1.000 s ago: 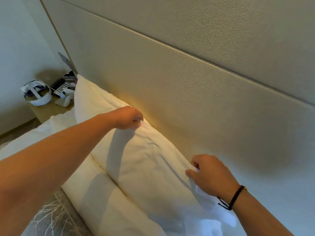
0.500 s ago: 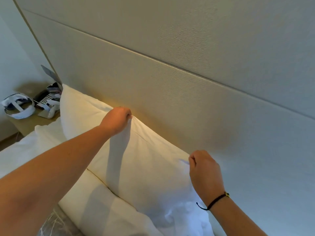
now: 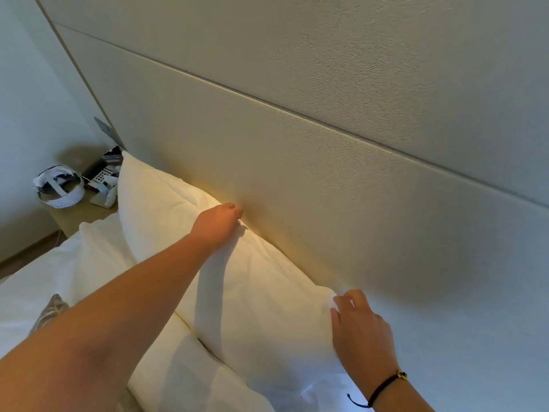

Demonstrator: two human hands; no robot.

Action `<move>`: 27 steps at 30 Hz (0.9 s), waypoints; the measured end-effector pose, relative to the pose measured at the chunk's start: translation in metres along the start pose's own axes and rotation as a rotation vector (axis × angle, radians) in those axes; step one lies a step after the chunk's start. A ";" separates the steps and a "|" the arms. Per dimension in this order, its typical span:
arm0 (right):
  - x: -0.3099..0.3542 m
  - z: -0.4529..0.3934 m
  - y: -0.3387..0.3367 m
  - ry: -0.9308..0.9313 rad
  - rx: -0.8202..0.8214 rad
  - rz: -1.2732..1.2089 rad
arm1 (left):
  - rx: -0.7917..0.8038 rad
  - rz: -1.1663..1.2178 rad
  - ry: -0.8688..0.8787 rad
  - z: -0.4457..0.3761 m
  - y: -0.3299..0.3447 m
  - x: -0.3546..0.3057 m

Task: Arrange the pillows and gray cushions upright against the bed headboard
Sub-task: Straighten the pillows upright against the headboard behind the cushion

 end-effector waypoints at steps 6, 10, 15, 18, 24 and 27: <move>0.061 -0.055 -0.002 -0.227 -0.060 -0.312 | 0.006 -0.072 0.011 -0.015 0.003 0.044; 0.108 -0.130 0.016 -0.311 0.040 -0.386 | 0.048 -0.140 0.033 -0.032 0.001 0.073; 0.160 -0.213 0.035 -0.306 0.154 -0.447 | 0.114 -0.347 0.086 -0.073 -0.010 0.095; 0.176 -0.242 0.040 -0.249 0.178 -0.518 | 0.206 -0.505 0.088 -0.095 -0.011 0.107; 0.197 -0.266 0.039 -0.229 0.104 -0.489 | 0.148 -0.647 0.079 -0.122 -0.027 0.138; 0.212 -0.261 0.022 -0.407 -0.031 -0.271 | 0.065 -0.576 0.042 -0.133 -0.045 0.153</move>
Point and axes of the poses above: each hand's wrist, its own z-axis away from the middle knuckle, its own y-axis out of the palm, x = y × z, the point moved 5 cm from there along -z, towards the middle knuckle, and after that the axes turned 13 degrees about -y, right-handed, at the moved point
